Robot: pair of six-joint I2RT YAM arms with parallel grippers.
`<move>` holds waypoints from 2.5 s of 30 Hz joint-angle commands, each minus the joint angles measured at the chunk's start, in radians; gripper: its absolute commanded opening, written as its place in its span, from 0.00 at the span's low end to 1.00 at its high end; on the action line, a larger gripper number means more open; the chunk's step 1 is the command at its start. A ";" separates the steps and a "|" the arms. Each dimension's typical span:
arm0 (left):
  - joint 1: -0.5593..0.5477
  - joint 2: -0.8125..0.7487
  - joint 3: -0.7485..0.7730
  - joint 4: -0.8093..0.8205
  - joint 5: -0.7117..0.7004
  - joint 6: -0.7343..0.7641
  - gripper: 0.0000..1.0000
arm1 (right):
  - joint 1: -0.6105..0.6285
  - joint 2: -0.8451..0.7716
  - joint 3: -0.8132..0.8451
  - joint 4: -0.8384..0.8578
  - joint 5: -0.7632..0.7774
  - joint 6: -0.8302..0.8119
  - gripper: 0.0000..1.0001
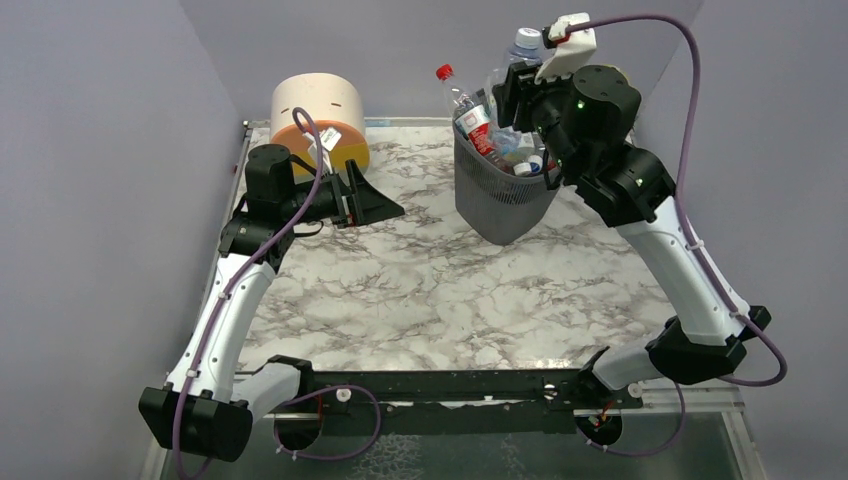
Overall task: Put the plastic bottles in the bin
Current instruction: Place the plastic bottle in the trash bin.
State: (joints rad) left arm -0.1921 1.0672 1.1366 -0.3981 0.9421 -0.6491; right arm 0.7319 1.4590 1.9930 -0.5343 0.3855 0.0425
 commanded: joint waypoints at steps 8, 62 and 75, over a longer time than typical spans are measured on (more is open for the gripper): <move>-0.003 0.007 -0.010 0.004 0.006 0.020 0.99 | -0.005 -0.002 -0.246 0.452 0.553 -0.547 0.33; -0.003 0.017 -0.006 0.034 0.017 -0.004 0.99 | -0.095 -0.057 -0.461 0.290 0.451 -0.335 0.39; -0.003 0.008 -0.010 0.037 0.017 -0.011 0.99 | -0.095 -0.062 -0.428 0.218 0.410 -0.267 0.70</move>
State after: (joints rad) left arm -0.1921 1.0874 1.1290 -0.3908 0.9421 -0.6540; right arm 0.6353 1.4109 1.5375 -0.2607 0.8204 -0.2699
